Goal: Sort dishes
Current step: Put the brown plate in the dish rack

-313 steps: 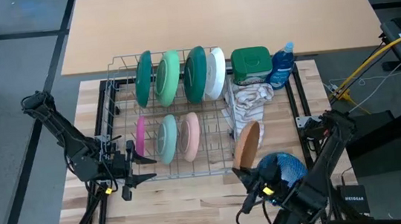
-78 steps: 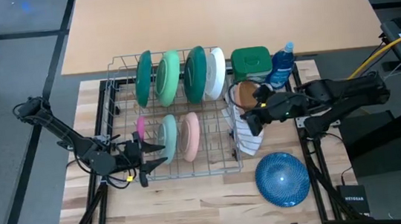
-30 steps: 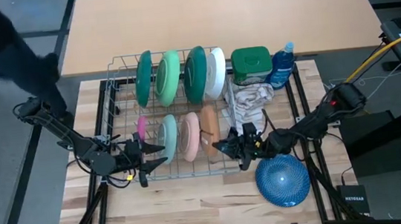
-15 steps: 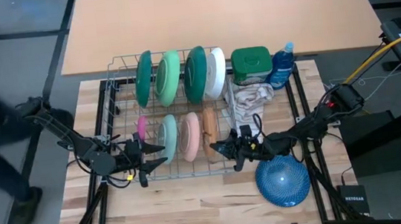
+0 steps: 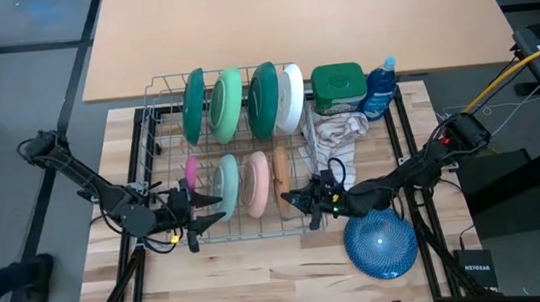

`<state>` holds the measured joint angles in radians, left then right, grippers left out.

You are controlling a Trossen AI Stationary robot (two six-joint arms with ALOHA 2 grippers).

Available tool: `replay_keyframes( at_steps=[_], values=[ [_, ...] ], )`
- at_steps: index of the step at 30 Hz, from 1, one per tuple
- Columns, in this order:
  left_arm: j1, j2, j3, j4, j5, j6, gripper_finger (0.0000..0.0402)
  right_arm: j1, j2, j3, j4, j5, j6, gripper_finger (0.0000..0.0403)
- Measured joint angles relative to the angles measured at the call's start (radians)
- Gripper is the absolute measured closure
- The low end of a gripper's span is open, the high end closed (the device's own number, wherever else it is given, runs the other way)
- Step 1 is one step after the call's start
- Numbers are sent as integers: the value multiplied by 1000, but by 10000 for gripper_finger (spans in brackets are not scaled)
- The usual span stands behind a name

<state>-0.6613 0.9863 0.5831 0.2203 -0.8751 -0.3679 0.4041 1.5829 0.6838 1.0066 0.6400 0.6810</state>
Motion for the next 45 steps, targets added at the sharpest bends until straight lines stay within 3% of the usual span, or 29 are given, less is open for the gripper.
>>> replay_keyframes(
  at_steps=[8, 19, 31, 45],
  values=[
    [0, 0, 0, 0, 0, -3, 218, -39, 0, 0, -129, -9, 96, 383],
    [1, 0, 0, 0, 0, 0, 218, -45, 0, -1, -167, -12, 101, 337],
    [1, 0, 0, 0, 0, -23, 218, -45, 0, -1, -174, -23, 100, 333],
    [1, 0, 0, 0, 0, 14, 218, -53, -1, -1, -275, -117, 147, 333]
  ],
)
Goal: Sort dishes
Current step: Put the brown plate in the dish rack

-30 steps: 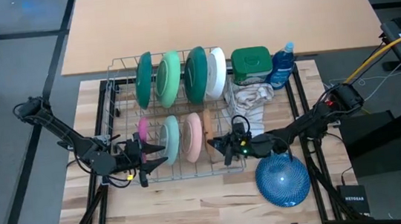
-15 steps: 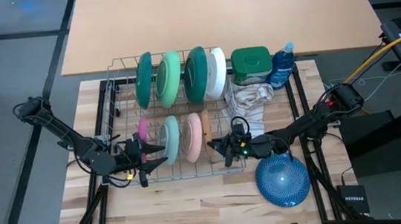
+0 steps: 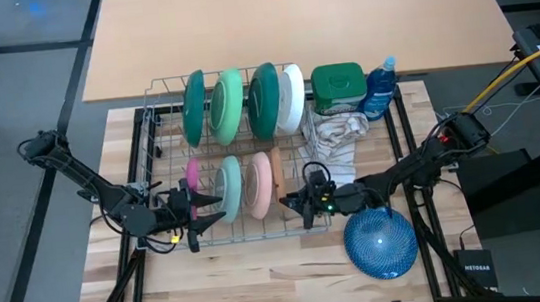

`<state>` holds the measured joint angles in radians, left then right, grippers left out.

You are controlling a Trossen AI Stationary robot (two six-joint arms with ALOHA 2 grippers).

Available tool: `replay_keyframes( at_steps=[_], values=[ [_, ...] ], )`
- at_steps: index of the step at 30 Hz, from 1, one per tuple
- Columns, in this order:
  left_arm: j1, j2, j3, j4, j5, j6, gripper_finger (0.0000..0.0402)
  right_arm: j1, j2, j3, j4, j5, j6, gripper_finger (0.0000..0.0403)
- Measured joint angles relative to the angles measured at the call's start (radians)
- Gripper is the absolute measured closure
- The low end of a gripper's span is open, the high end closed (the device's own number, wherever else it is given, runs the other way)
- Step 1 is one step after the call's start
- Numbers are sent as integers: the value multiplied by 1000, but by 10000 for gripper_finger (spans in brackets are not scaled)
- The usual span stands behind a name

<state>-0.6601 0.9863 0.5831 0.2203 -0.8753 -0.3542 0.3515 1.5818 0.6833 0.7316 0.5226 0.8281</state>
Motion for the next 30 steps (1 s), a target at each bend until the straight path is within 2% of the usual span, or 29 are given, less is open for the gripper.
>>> replay_keyframes(
  at_steps=[9, 15, 19, 24, 27, 30],
  values=[
    [0, 0, 0, 7, 0, 71, 218, -6, 0, 0, -20, 1, 2, 333],
    [1, -1, 0, 120, 0, 184, 218, -5, 0, 0, -26, -19, 3, 329],
    [1, -2, 0, 192, 0, 264, 218, -5, 0, 0, -27, -28, 5, 298],
    [1, -2, 0, 198, 0, 324, 218, -5, 0, 0, -27, -31, 5, 250],
    [1, -2, 0, 231, 0, 364, 218, -5, 0, 0, -27, -82, 5, 236],
    [2, -2, 0, 264, 0, 389, 218, -6, 0, 0, -36, -178, 5, 233]
  ],
)
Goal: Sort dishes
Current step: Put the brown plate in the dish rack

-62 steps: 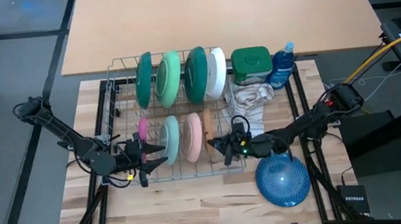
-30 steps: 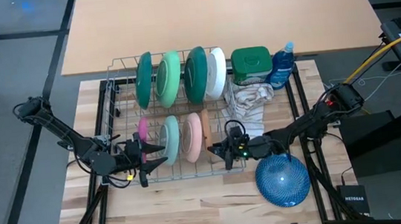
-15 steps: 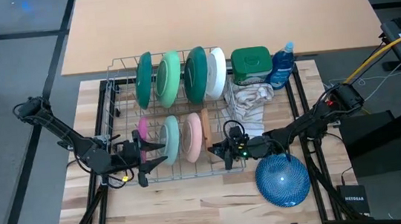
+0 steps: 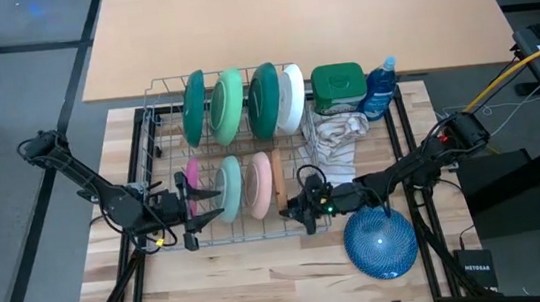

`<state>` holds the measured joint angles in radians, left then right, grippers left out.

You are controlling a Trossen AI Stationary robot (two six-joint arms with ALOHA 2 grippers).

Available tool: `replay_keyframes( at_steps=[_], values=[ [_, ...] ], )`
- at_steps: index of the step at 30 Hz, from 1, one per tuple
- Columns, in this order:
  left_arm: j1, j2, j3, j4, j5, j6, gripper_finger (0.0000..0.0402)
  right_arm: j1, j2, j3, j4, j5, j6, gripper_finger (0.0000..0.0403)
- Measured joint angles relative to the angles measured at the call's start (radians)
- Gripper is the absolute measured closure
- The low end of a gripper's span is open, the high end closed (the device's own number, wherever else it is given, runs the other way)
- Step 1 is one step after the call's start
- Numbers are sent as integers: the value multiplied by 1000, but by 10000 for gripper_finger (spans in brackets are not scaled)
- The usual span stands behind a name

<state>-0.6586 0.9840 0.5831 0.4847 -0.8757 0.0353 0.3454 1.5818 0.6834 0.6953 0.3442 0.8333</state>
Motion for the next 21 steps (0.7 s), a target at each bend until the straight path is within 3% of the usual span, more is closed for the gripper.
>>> replay_keyframes(
  at_steps=[3, 6, 13, 21],
  values=[
    [0, 0, 0, 16, 0, 16, 218, 1, 0, 0, -1, -83, 0, 233],
    [0, 0, 0, 25, 0, 25, 218, 3, -8, 0, 2, -100, 0, 233],
    [0, 0, 0, 25, 0, 25, 218, 2, -65, 0, -61, -7, 0, 233],
    [0, 0, 0, 25, 0, 25, 218, 2, -120, 0, -150, -3, 2, 233]
  ],
)
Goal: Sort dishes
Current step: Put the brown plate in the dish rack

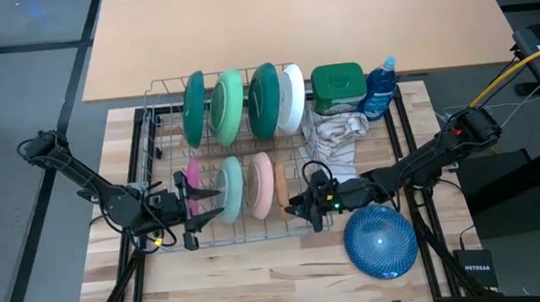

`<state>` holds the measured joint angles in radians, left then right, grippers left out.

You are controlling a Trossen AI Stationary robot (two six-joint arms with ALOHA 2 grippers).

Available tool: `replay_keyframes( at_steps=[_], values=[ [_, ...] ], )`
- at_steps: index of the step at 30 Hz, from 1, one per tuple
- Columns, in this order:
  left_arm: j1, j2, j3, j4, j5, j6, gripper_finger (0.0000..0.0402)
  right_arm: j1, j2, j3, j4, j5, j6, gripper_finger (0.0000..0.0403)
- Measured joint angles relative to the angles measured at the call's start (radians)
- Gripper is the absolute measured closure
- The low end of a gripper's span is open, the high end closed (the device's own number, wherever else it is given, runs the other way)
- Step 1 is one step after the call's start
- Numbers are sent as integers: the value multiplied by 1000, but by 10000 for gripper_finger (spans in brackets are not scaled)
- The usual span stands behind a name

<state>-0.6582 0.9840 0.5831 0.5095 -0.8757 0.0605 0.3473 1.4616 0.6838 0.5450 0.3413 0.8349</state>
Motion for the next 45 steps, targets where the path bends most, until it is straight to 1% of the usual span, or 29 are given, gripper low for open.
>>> replay_keyframes(
  at_steps=[3, 6, 10, 14, 18, 30, 35, 39, 45],
  values=[
    [0, 0, 0, 0, 0, 0, 218, 0, -1, 0, -22, -7, 44, 233],
    [-1, 0, 0, -1, 0, -24, 218, 0, -1, 1, -82, -48, 82, 233],
    [-10, 0, 0, -6, 0, -80, 218, 0, -1, 0, -126, -84, 90, 233],
    [-21, 0, 0, -6, 0, -85, 218, 0, -4, 0, -135, -105, 90, 233],
    [-23, 0, 0, -6, 0, -87, 218, 0, -17, 10, -192, -117, 117, 233],
    [-23, 0, 0, -5, 0, -91, 218, 0, -38, 169, -572, -125, 127, 233],
    [-23, 0, 0, -4, 0, -91, 218, 0, -37, 234, -733, -156, 127, 233],
    [-23, 0, 0, -4, 0, -91, 218, 0, -38, 276, -810, -148, 125, 233],
    [-23, 0, 0, -5, 0, -91, 218, 0, -39, 353, -981, -139, 125, 233]
  ],
)
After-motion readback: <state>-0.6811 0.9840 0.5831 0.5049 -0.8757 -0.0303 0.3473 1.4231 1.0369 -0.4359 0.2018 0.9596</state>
